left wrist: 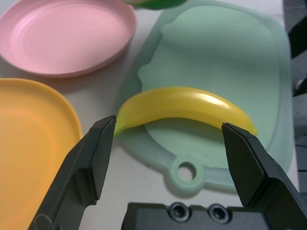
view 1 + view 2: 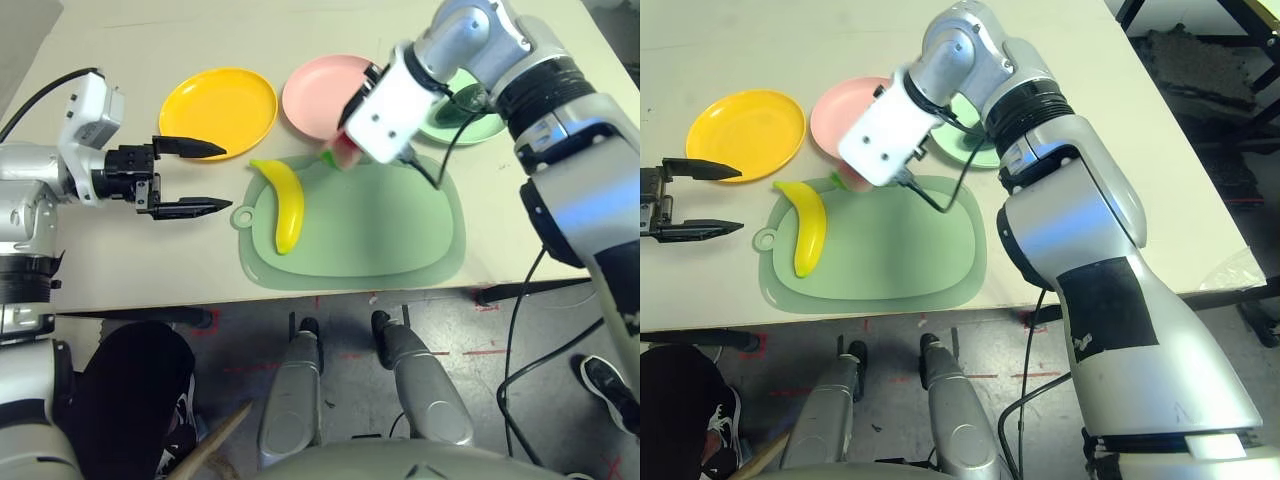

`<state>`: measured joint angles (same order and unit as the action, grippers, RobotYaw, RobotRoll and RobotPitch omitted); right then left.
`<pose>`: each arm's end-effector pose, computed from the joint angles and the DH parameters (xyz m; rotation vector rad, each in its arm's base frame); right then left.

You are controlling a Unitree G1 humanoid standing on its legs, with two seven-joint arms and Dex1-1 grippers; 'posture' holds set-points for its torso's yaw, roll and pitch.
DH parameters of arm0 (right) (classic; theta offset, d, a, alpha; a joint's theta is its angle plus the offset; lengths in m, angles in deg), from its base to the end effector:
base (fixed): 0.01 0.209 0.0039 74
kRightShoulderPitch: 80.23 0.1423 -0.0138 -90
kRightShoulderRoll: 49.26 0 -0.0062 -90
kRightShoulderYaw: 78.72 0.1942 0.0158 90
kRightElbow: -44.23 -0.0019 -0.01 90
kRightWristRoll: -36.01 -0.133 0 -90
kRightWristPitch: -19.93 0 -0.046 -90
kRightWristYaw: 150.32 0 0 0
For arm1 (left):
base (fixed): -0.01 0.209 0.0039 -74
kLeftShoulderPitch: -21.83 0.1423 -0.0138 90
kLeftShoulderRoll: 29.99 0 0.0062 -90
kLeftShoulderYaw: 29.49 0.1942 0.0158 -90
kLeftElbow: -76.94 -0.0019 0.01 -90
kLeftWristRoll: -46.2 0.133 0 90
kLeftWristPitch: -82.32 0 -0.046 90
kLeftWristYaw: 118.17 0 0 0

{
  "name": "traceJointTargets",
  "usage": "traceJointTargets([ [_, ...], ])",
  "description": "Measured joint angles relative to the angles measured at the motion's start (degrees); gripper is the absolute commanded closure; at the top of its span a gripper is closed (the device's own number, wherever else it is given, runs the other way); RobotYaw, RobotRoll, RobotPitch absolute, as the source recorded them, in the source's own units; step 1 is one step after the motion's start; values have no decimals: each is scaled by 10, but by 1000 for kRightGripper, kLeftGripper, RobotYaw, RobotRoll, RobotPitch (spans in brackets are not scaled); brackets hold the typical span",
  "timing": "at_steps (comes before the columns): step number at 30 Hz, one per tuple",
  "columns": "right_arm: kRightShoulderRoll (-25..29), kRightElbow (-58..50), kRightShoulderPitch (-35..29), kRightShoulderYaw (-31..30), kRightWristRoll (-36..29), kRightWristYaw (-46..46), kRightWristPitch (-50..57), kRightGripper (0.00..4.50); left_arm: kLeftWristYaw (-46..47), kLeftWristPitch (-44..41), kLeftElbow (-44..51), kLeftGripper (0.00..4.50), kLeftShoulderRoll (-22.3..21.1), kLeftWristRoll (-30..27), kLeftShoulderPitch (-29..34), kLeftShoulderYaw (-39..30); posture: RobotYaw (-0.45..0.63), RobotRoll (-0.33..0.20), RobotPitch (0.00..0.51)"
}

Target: Place the fruits into color-matched plates.

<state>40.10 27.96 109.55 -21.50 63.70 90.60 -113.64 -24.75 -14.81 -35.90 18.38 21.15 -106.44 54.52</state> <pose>0.3505 -0.0538 0.3500 -1.8348 -0.3307 1.2792 0.2675 0.3459 0.2524 0.5313 0.0495 -1.1314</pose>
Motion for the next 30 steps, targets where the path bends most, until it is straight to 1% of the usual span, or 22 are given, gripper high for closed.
traceJointTargets([
  [4,-12,27,4,-25,70,-123,69,2418,28,0,0,0,-3,25,1,0,-24,0,330],
  [9,-22,42,3,-28,106,-186,128,2418,49,1,-2,0,-15,51,1,0,-28,0,333],
  [14,-40,50,-2,-28,118,-202,162,2418,84,5,-19,0,-13,74,-8,0,-17,0,327],
  [20,-43,53,-30,-28,133,-199,164,2418,106,11,-24,0,-8,92,-10,1,-10,0,325],
  [24,-44,54,-34,-28,139,-198,164,2418,108,16,-26,0,-8,97,-10,1,-4,0,318],
  [26,-44,54,-34,-28,143,-198,165,1692,108,16,-26,0,-8,97,-10,1,-3,0,318],
  [27,-45,54,-34,-28,145,-200,165,1452,108,16,-26,0,-8,97,-10,1,-3,0,318],
  [30,-45,54,-34,-28,149,-205,170,427,108,16,-26,0,-8,97,-10,1,-1,0,316],
])
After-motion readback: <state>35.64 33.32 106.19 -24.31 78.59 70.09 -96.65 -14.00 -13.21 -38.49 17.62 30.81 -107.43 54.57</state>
